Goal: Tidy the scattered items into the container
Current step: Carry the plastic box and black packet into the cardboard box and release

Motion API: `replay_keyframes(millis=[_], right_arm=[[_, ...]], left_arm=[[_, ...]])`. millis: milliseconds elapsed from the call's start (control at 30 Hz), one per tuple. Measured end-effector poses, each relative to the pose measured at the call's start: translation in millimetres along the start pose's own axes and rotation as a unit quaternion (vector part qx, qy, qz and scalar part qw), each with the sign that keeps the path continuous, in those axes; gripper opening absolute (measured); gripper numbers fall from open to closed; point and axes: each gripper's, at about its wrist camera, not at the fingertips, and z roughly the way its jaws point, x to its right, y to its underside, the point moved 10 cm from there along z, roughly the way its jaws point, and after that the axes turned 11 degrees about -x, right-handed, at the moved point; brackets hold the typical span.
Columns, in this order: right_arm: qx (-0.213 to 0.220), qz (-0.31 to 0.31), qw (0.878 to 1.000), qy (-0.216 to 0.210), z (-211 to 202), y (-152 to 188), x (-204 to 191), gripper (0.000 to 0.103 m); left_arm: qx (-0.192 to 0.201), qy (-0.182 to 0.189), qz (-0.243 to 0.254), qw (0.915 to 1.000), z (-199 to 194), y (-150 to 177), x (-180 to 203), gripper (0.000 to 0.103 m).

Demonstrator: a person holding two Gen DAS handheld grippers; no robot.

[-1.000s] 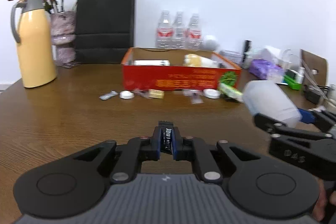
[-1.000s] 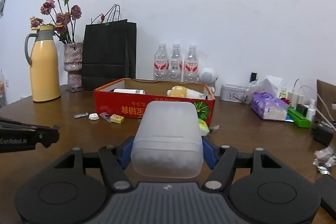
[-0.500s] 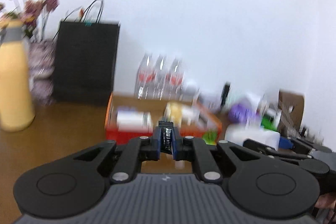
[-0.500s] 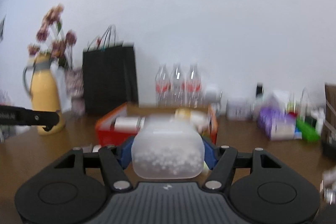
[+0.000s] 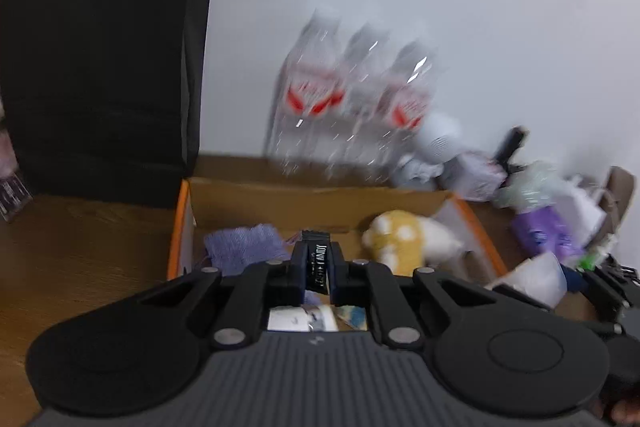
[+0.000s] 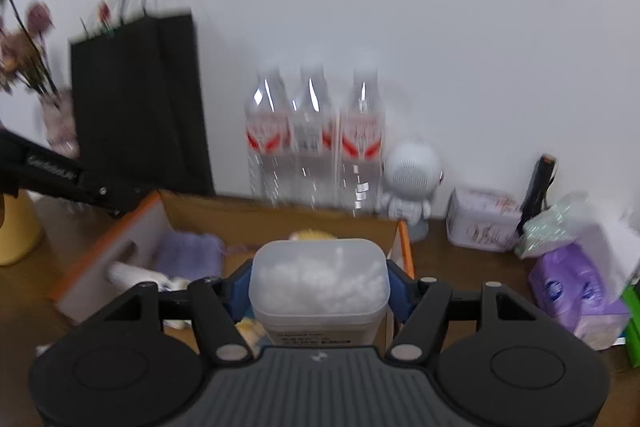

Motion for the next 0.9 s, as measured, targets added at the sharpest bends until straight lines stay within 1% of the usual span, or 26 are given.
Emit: replay_keyframes(millis=[33, 67, 100, 133, 167, 200, 267, 300, 333, 367, 400, 467, 500, 533, 567, 600, 667, 733, 800, 900], right_arm=[[-0.008, -0.003, 1.0, 0.01, 11, 4, 2, 0.065], [-0.014, -0.011, 1.0, 0.019, 19, 8, 2, 0.065], [-0.014, -0.025, 0.999, 0.027, 24, 10, 1, 0.066], [-0.009, -0.042, 0.999, 0.032, 26, 11, -2, 0.071], [-0.005, -0.056, 0.998, 0.037, 26, 10, -5, 0.076], [-0.001, -0.066, 0.997, 0.04, 25, 9, -6, 0.083], [0.002, -0.066, 0.997, 0.032, 22, 2, -3, 0.083], [-0.007, -0.055, 0.998, 0.022, 21, -3, 0, 0.083], [-0.027, -0.034, 0.999, 0.002, 20, -7, 4, 0.083], [-0.056, -0.006, 0.998, -0.029, 22, -10, 7, 0.083], [-0.092, 0.029, 0.993, -0.069, 25, -11, 10, 0.083], [-0.153, 0.092, 0.973, -0.144, 30, -12, 13, 0.083], [-0.178, 0.111, 0.963, -0.168, 32, -12, 13, 0.083], [-0.197, 0.123, 0.956, -0.179, 34, -10, 13, 0.084], [-0.206, 0.121, 0.954, -0.181, 35, -8, 11, 0.083], [-0.208, 0.113, 0.955, -0.177, 34, -8, 9, 0.083], [-0.218, 0.112, 0.955, -0.165, 33, -6, 6, 0.083], [-0.234, 0.118, 0.951, -0.167, 29, -3, 3, 0.083], [-0.248, 0.116, 0.945, -0.179, 25, 1, -1, 0.083], [-0.272, 0.102, 0.939, -0.186, 20, 15, -7, 0.081]], left_arm=[[-0.009, 0.006, -0.006, 0.9999, 15, -4, -3, 0.014], [-0.012, 0.012, -0.014, 0.9998, 27, -8, -5, 0.023], [-0.015, 0.018, -0.02, 0.9995, 37, -10, -6, 0.056], [-0.017, 0.019, -0.024, 0.9994, 44, -12, -7, 0.085], [-0.013, 0.02, -0.024, 0.9994, 49, -15, -7, 0.091], [-0.009, 0.022, -0.018, 0.9996, 50, -14, -5, 0.091], [-0.014, 0.014, -0.01, 0.9998, 52, -14, -7, 0.093], [-0.021, 0.005, -0.011, 0.9997, 52, -13, -9, 0.098], [-0.03, -0.004, -0.014, 0.9995, 49, -10, -12, 0.1], [-0.038, -0.007, -0.013, 0.9992, 47, -8, -14, 0.101], [-0.048, -0.01, -0.008, 0.9987, 44, -5, -15, 0.101], [-0.067, -0.017, 0.008, 0.9976, 38, 5, -16, 0.102], [-0.076, -0.022, 0.018, 0.9968, 36, 11, -16, 0.103], [-0.083, -0.025, 0.028, 0.9959, 34, 17, -16, 0.103], [-0.088, -0.028, 0.039, 0.9949, 32, 23, -16, 0.103], [-0.092, -0.031, 0.044, 0.9943, 30, 26, -17, 0.103], [-0.099, -0.042, 0.04, 0.9934, 27, 31, -21, 0.103], [-0.099, -0.05, 0.028, 0.9934, 23, 32, -23, 0.103], [-0.101, -0.05, 0.019, 0.9934, 15, 37, -23, 0.103], [-0.101, -0.042, 0.028, 0.9937, 3, 47, -16, 0.103]])
